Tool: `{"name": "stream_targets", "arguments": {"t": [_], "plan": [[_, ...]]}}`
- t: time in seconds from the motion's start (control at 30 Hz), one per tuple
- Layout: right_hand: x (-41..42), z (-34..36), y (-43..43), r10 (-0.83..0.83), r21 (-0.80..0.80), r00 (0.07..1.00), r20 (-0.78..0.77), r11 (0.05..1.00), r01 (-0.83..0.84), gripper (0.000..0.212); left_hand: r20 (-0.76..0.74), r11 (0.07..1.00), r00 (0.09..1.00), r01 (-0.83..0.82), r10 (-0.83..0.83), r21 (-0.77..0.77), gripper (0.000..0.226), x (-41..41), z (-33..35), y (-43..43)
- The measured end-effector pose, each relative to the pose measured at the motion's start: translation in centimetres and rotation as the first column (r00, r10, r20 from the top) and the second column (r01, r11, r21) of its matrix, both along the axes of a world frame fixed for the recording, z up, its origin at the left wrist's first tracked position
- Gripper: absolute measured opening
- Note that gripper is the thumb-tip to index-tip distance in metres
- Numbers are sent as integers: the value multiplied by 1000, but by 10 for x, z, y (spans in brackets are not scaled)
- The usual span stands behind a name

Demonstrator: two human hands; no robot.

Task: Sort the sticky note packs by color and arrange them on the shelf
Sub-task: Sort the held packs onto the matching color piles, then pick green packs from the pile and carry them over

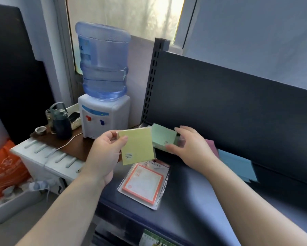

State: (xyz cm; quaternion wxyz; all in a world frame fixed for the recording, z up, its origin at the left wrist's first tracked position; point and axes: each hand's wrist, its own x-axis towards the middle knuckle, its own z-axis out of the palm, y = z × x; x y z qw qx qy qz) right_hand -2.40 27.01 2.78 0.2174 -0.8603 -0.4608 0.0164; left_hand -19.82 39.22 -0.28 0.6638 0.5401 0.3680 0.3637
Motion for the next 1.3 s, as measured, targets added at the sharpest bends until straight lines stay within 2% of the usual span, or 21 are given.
{"name": "stream_targets", "arguments": {"t": [0.17,0.33,0.47,0.6,0.8,1.07,1.23,1.3], "plan": [[12,9,-60,-60,87,998,0,994,60,55,36,980,980,197,-196,-11,8,40,16,-38],[31,9,-141,-168,117,985,-32,978,171,55,68,937,934,349,-350,24,9,88,18,-94],[45,6,-212,-247,117,969,-27,962,249,57,1,886,888,459,-460,68,8,124,17,-150],[59,4,-285,-284,107,958,-25,952,285,59,-95,845,845,532,-527,45,10,161,16,-212],[84,-2,-381,-274,67,962,13,960,273,62,-225,852,832,523,-507,14,12,218,13,-284],[105,-9,-452,-234,79,972,-4,969,233,60,-281,921,882,390,-378,-17,16,271,11,-322],[119,-9,-471,-256,68,967,-14,964,256,60,-357,940,878,340,-320,-6,38,298,1,-314],[128,-9,-476,-284,60,959,-17,957,285,61,-421,932,858,356,-296,70,50,307,2,-319]]}}
